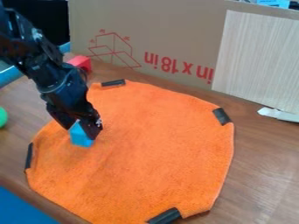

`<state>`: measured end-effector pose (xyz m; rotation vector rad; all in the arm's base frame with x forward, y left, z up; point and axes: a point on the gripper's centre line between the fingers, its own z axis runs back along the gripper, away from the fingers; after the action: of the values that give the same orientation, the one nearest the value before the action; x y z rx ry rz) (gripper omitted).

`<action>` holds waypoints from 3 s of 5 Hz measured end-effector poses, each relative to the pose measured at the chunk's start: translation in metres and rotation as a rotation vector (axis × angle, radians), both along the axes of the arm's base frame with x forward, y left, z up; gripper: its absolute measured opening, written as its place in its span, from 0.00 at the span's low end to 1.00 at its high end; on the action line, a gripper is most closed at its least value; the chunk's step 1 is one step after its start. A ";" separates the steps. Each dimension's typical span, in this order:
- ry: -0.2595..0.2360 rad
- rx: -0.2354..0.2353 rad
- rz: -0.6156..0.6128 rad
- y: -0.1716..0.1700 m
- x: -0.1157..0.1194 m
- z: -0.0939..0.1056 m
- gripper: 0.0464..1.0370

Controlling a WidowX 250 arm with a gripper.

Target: Move the blue object from the left side of the orange cloth to the left side of the table

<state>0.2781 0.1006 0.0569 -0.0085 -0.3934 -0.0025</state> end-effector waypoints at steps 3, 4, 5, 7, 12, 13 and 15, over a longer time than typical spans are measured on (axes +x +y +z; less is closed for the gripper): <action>0.018 -0.075 0.019 -0.003 0.004 0.004 0.58; 0.004 -0.113 0.030 0.002 0.009 0.016 0.58; -0.026 -0.150 0.067 0.016 0.015 0.033 0.58; -0.075 -0.135 0.197 0.073 0.017 0.039 0.58; -0.008 -0.163 0.482 0.172 0.035 0.009 0.91; -0.004 -0.145 0.463 0.173 0.034 0.008 0.97; -0.025 -0.196 0.396 0.156 0.033 0.021 0.96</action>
<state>0.3112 0.2569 0.0775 -0.1239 -0.4136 0.4267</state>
